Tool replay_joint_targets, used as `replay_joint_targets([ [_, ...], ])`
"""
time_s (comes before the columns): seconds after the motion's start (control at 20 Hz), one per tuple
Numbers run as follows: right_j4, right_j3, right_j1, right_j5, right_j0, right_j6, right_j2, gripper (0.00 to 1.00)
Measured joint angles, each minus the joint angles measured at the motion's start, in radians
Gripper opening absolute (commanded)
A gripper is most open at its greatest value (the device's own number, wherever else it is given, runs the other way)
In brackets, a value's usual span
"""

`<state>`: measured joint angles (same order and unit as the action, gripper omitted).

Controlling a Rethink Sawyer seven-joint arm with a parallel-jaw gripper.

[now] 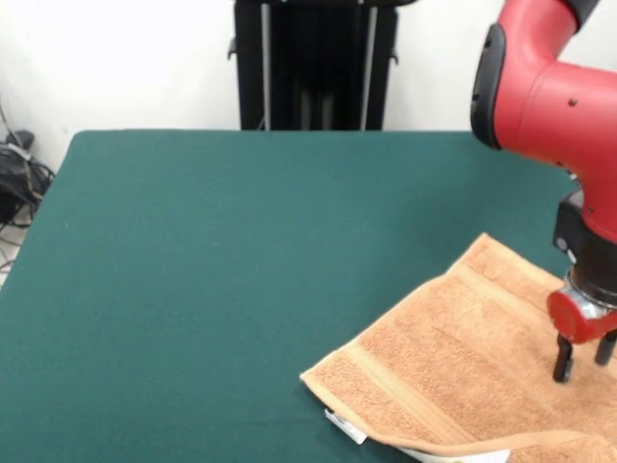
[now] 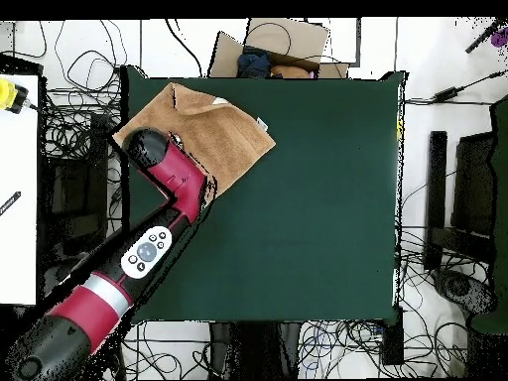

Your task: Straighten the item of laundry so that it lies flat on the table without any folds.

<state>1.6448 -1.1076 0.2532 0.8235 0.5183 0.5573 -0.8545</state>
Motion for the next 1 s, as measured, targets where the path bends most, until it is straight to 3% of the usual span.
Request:
replay_joint_targets([
  [0.05, -0.076, 0.024, -0.004, 0.014, -0.014, 0.016, -0.008, 1.00],
  [0.2, -0.180, 0.064, 0.000, 0.050, -0.035, 0.075, -0.036, 1.00],
  [0.45, -0.372, 0.144, 0.030, 0.182, -0.073, 0.318, -0.127, 1.00],
  [0.55, -0.410, 0.159, 0.038, 0.221, -0.082, 0.398, -0.150, 1.00],
  [0.6, -0.460, 0.176, 0.050, 0.278, -0.094, 0.524, -0.178, 1.00],
  [0.75, -0.519, 0.191, 0.061, 0.342, -0.106, 0.667, -0.203, 1.00],
  [1.0, -0.608, 0.193, 0.067, 0.402, -0.114, 0.821, -0.214, 1.00],
])
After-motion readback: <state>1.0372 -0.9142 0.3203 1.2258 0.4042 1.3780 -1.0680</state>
